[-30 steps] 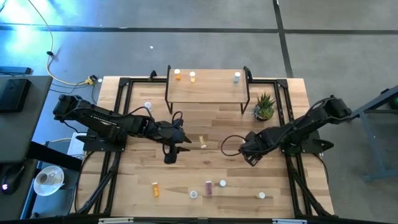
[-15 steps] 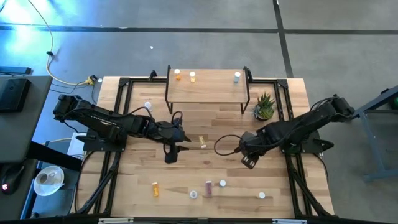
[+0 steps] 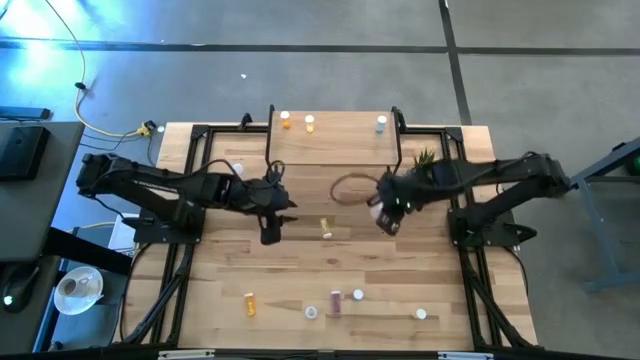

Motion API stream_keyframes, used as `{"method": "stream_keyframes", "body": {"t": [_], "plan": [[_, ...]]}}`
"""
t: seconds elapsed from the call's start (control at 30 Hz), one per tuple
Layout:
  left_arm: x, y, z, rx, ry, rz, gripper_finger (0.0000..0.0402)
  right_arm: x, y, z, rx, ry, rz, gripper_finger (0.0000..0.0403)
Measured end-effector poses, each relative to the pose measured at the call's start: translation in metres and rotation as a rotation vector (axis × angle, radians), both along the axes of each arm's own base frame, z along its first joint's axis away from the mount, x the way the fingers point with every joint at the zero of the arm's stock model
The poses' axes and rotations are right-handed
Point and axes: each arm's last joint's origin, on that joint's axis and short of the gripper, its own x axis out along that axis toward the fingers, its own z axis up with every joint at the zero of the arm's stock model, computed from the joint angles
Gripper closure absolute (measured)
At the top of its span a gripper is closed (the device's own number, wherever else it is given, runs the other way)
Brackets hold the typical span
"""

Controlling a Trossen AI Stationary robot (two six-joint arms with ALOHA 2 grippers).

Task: Pick and place medicine bottles onto shelf by color
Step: Put the middle white pill bottle on the shelf

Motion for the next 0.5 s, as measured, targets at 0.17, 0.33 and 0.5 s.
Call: {"method": "stream_keyframes", "body": {"t": [0.17,0.33,0.5], "plan": [[-0.008,0.021,0.002,0.016,0.027,0.071,0.0241,0.006,-0.040,0.013,-0.081,-0.060,-0.045,0.0283],[-0.015,0.043,0.000,0.018,0.054,0.154,0.0241,0.013,-0.078,0.027,-0.138,-0.088,-0.092,0.0283],[-0.021,0.059,-0.002,0.010,0.092,0.222,0.0241,0.027,-0.113,0.040,-0.183,-0.086,-0.126,0.0283]]}}
